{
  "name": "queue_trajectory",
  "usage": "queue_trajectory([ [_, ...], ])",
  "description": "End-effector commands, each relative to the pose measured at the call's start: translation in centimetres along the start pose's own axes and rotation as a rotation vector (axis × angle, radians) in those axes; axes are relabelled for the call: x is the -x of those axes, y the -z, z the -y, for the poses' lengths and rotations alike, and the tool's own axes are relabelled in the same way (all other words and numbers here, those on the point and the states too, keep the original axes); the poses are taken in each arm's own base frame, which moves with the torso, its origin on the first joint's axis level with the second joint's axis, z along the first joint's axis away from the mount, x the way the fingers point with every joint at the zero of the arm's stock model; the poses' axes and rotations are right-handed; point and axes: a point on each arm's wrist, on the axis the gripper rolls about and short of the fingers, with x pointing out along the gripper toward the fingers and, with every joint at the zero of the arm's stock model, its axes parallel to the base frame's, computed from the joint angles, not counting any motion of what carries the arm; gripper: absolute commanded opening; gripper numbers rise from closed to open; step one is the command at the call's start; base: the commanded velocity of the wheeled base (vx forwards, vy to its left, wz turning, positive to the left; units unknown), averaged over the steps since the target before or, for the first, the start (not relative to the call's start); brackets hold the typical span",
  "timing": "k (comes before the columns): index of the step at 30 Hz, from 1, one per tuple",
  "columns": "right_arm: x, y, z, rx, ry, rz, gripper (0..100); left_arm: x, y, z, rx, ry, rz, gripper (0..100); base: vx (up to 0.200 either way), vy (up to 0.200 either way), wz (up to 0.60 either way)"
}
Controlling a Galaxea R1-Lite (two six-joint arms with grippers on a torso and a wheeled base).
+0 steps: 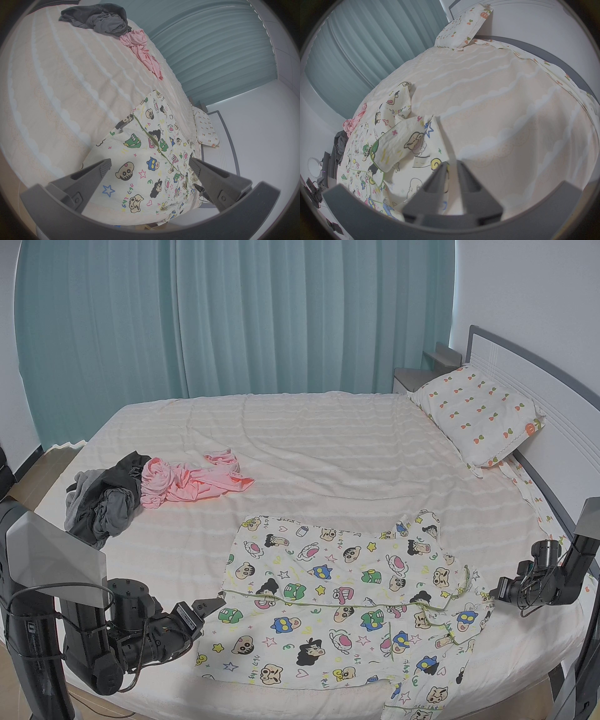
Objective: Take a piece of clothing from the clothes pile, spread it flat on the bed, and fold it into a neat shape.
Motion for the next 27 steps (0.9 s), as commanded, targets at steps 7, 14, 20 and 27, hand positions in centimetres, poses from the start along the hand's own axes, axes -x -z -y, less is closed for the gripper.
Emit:
queue_trajectory([
  [7,3.2,-1.8,-1.0,0.020,-0.019,0.091,100,0.0,-0.1,0.1,-0.002,0.010,0.006,100,0.000,0.000,0.00],
  [14,4.5,-0.6,-5.4,0.075,-0.152,0.056,100,0.0,-0.1,0.1,-0.002,0.010,0.006,100,0.000,0.000,0.00],
  [20,3.7,-0.7,-8.6,-0.035,-0.273,0.012,100,0.0,0.0,0.1,-0.002,0.009,0.005,100,0.000,0.000,0.00],
  [27,1.6,-0.4,-9.7,-0.032,-0.290,-0.021,100,-0.1,0.4,0.3,-0.011,0.014,-0.010,100,0.000,0.000,0.00],
])
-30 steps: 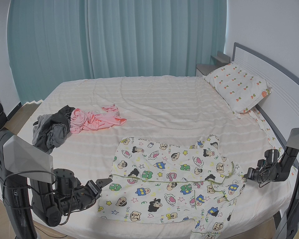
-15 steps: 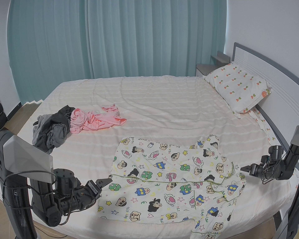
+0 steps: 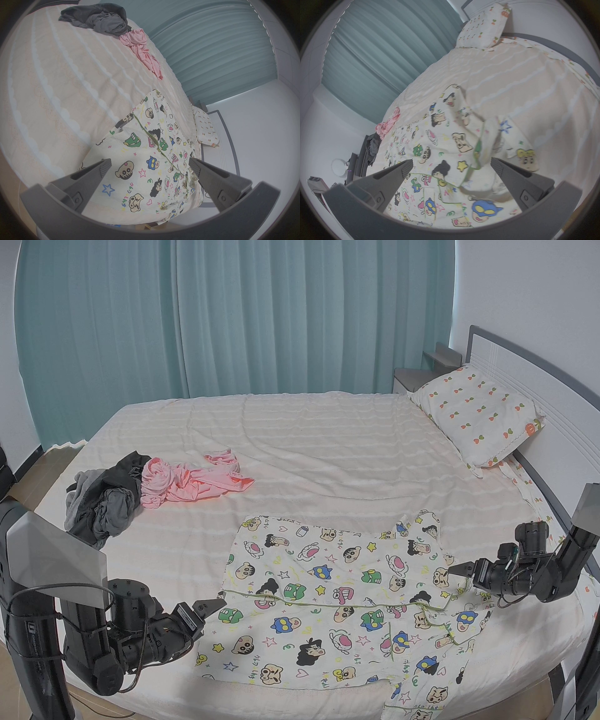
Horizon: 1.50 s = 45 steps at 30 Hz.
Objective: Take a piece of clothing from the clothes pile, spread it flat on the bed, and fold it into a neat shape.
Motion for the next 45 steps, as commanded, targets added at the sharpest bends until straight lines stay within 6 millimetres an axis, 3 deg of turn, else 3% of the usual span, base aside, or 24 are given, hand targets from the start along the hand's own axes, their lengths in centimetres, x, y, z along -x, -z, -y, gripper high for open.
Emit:
queue_trajectory([
  [1,-1.7,0.4,-0.2,0.008,-0.009,-0.028,100,-0.1,0.2,0.2,-0.006,0.011,-0.003,100,0.000,0.000,0.00],
  [11,-3.2,0.4,-0.7,0.026,-0.020,-0.032,100,-0.2,0.2,0.1,-0.006,0.008,-0.004,100,0.000,0.000,0.00],
  [23,-7.5,0.7,-1.3,0.061,0.032,-0.037,100,-0.2,0.2,0.1,-0.006,0.008,-0.004,100,0.000,0.000,0.00],
  [31,-9.0,0.8,-1.0,0.022,0.044,-0.059,100,-0.2,0.1,0.1,-0.005,0.009,-0.002,100,0.000,0.000,0.00],
  [34,-8.7,0.6,-1.3,0.013,0.037,-0.051,100,-0.2,0.2,0.1,-0.006,0.007,-0.005,100,0.000,0.000,0.00],
  [40,-4.7,-0.7,-3.2,-0.027,0.009,0.003,100,-0.2,0.2,0.1,-0.006,0.008,-0.004,100,0.000,0.000,0.00],
  [45,-3.0,-0.9,-2.9,-0.036,0.023,0.019,100,-0.2,0.2,0.1,-0.006,0.007,-0.005,100,0.000,0.000,0.00],
])
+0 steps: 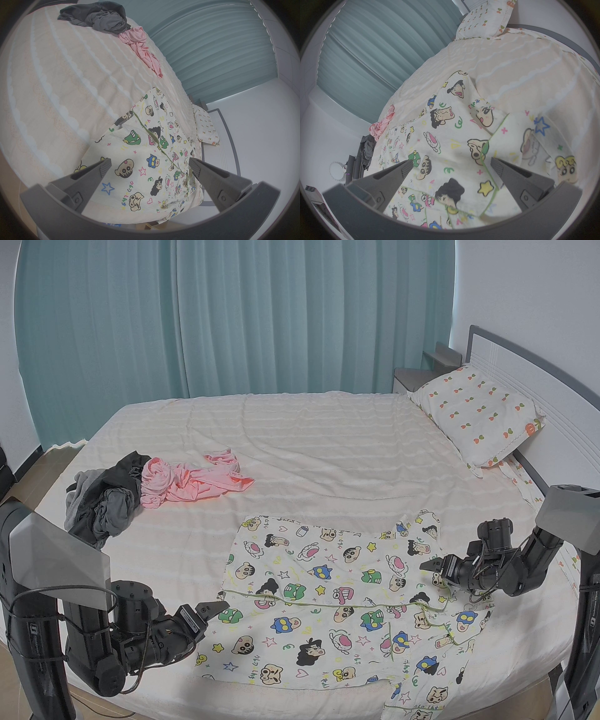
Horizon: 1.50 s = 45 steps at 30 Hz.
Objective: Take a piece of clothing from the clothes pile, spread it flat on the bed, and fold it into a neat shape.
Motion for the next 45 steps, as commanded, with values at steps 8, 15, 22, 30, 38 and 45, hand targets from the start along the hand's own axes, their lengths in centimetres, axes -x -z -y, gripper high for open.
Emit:
queue_trajectory([
  [8,1.0,-1.1,1.8,-0.036,0.033,0.039,100,0.0,0.0,0.1,-0.002,0.010,0.005,100,0.000,0.000,0.00],
  [15,-1.8,-1.4,2.9,-0.043,0.043,0.032,100,0.0,-0.1,0.1,-0.002,0.011,0.007,100,0.000,0.000,0.00],
  [22,-3.6,-1.9,3.6,-0.052,0.102,0.034,100,0.0,-0.1,0.1,-0.001,0.009,0.006,100,0.000,0.000,0.00],
  [30,-0.3,-4.4,1.5,-0.031,0.065,0.121,100,0.0,0.0,0.1,-0.002,0.010,0.005,100,0.000,0.000,0.00],
  [38,2.6,-5.5,-0.3,-0.018,0.042,0.159,100,0.3,-0.2,0.4,0.001,0.020,0.025,100,0.000,0.000,0.00],
  [45,3.4,-4.9,-0.5,-0.015,0.045,0.148,100,0.3,-0.3,0.5,0.008,0.025,0.031,100,0.000,0.000,0.00],
])
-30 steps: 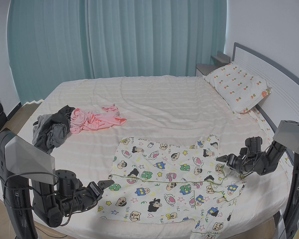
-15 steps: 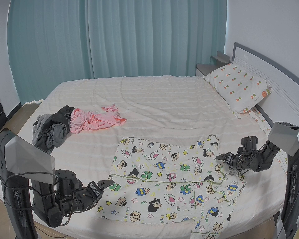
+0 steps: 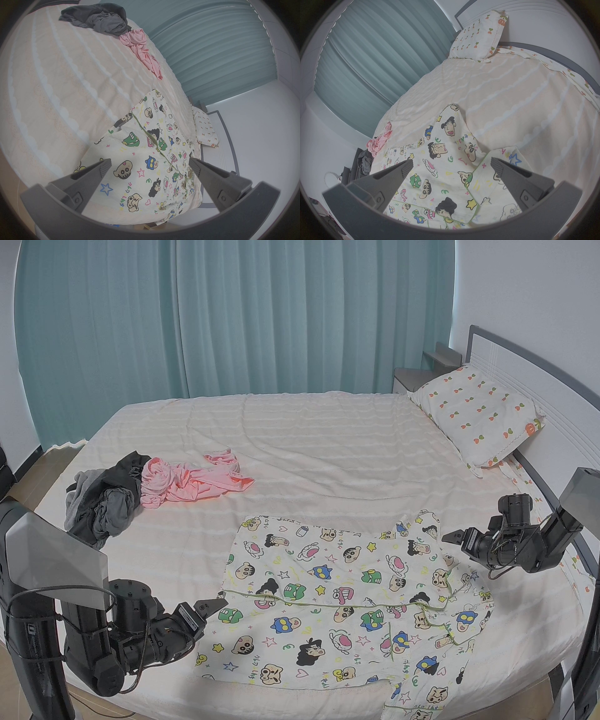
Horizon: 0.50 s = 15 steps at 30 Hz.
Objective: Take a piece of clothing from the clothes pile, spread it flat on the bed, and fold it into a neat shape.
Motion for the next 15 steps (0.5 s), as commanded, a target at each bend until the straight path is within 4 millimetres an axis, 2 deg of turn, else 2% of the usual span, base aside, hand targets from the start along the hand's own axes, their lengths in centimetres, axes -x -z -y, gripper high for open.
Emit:
queue_trajectory([
  [1,0.90,-0.40,-0.48,0.005,-0.011,0.019,100,0.07,-0.16,0.29,-0.003,0.019,0.013,100,0.000,0.000,0.00],
  [7,0.83,-0.09,-0.22,0.001,-0.004,0.008,100,0.20,-0.22,0.39,-0.005,0.019,0.023,100,0.000,0.000,0.00],
  [13,0.86,-0.09,-0.30,0.003,-0.007,0.008,100,0.15,-0.17,0.35,-0.010,0.016,0.022,100,0.200,0.000,0.00],
  [15,0.92,-0.12,-0.26,0.002,-0.005,0.009,100,0.19,-0.19,0.41,-0.011,0.018,0.025,100,0.000,0.000,0.00],
])
